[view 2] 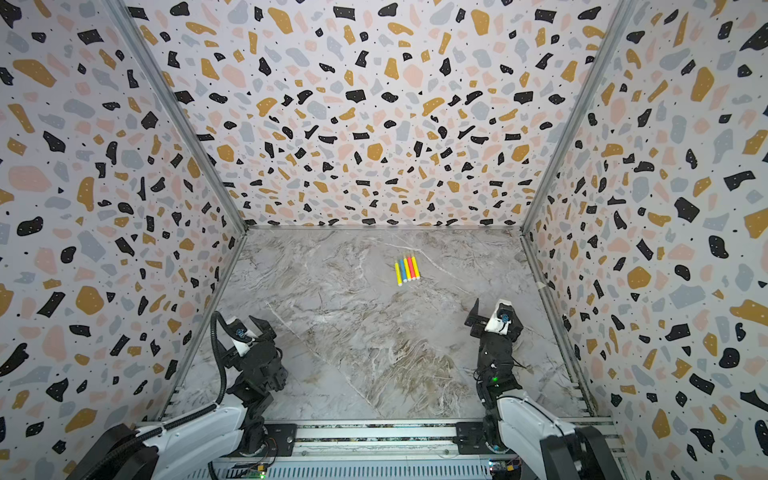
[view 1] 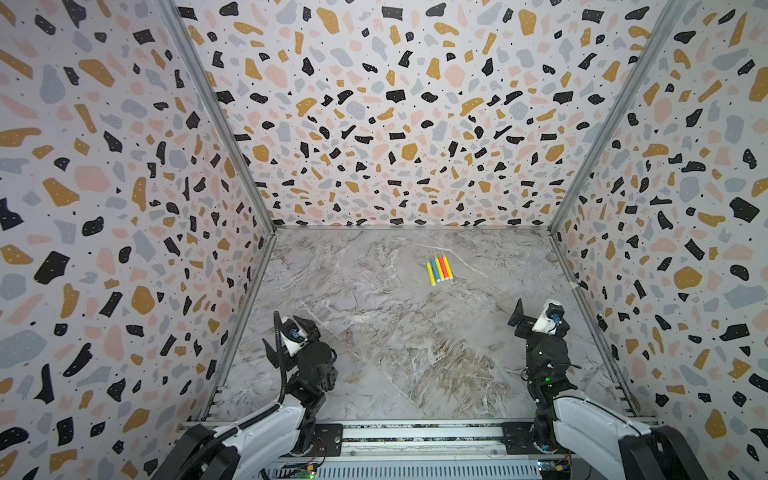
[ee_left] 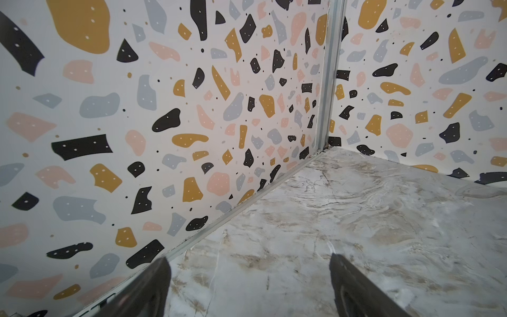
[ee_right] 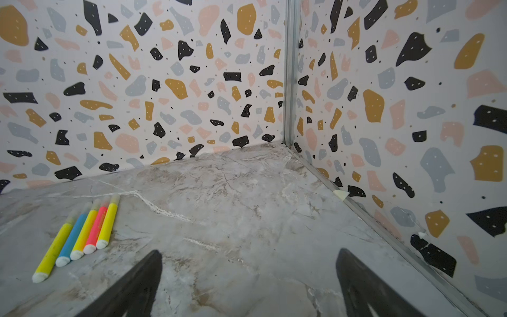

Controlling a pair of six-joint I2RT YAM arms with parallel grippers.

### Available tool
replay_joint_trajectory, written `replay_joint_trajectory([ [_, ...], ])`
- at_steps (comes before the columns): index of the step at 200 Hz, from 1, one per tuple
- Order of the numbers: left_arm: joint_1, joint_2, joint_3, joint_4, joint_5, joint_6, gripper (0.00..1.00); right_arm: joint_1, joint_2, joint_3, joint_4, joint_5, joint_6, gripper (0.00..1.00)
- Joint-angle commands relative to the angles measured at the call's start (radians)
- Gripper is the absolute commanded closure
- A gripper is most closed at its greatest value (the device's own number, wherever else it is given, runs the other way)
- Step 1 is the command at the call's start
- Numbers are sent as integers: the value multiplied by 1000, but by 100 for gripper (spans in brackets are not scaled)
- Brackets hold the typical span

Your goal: Insert the pens into the pen caps

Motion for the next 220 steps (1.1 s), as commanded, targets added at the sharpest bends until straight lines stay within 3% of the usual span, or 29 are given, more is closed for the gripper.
replay_joint_trajectory([
  [1,49,60,-13,184,89,23,9,2,113,-101,348,18,-63,1],
  [24,75,151,-11,313,154,69,8,5,233,-98,477,-14,-133,1],
  [44,90,250,-3,429,196,107,8,1,461,-122,772,-5,-146,1],
  [63,139,435,-21,678,283,124,7,30,447,-55,624,-128,-239,1],
  [75,136,515,-11,784,299,189,7,33,495,-48,666,-142,-260,1],
  [99,136,416,60,471,389,150,7,37,526,-73,732,-194,-278,1],
  [101,143,409,62,452,398,141,2,35,531,-73,734,-199,-277,1],
  [120,161,434,68,480,424,149,0,18,565,-61,759,-225,-276,1],
  [145,162,419,65,456,481,161,0,-18,510,8,577,-200,-214,1],
  [168,171,425,59,474,555,183,0,-125,491,201,144,-268,-99,1],
  [183,211,421,91,399,634,162,1,-167,482,202,128,-331,-80,1],
  [196,315,474,112,385,813,102,0,-161,486,190,156,-318,-83,1],
  [207,329,531,131,446,810,101,1,-160,482,191,147,-317,-82,1],
  [220,346,471,178,248,842,79,1,-158,480,189,151,-316,-87,1],
])
